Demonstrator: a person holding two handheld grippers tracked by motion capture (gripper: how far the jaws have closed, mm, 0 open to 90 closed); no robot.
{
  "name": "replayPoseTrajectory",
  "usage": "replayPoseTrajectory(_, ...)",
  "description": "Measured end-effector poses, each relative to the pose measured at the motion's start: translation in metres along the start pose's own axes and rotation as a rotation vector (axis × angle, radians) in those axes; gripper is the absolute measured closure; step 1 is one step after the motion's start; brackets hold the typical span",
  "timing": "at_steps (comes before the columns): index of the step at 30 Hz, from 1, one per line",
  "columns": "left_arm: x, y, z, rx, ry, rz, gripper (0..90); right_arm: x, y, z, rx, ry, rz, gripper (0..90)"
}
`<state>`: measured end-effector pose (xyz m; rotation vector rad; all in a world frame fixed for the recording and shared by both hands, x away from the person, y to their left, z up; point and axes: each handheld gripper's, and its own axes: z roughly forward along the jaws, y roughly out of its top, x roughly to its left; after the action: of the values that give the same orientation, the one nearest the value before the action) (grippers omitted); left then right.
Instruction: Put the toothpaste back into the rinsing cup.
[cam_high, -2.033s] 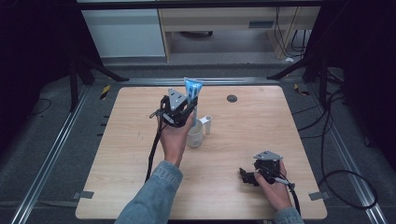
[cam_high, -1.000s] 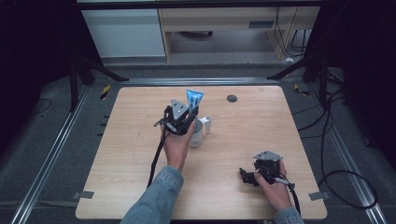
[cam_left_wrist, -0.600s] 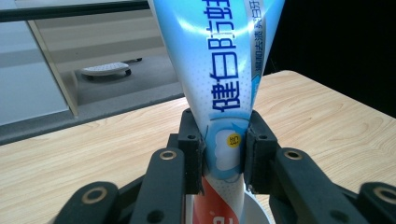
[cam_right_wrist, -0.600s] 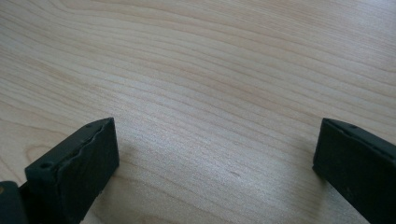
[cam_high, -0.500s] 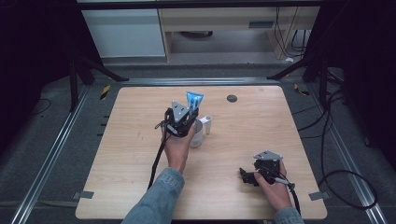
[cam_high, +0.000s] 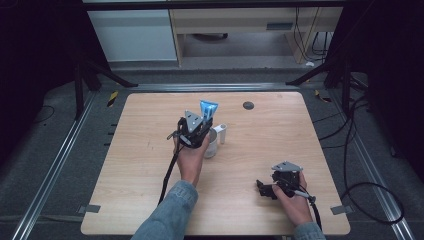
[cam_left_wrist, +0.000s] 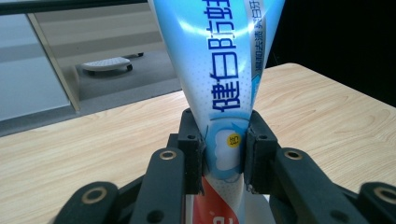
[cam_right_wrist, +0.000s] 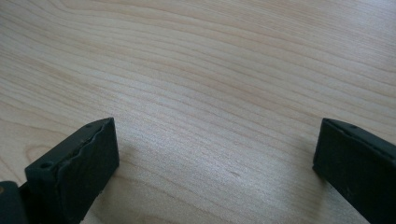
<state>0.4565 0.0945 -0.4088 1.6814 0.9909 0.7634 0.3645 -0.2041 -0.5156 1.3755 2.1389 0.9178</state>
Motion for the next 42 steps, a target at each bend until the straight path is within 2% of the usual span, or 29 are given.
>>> replayPoseTrajectory(42,0.000,-0.016,0.006,0.066,0.012,-0.003,71.8,0.000,0.000,0.000,0.001,-0.001,0.000,0.5)
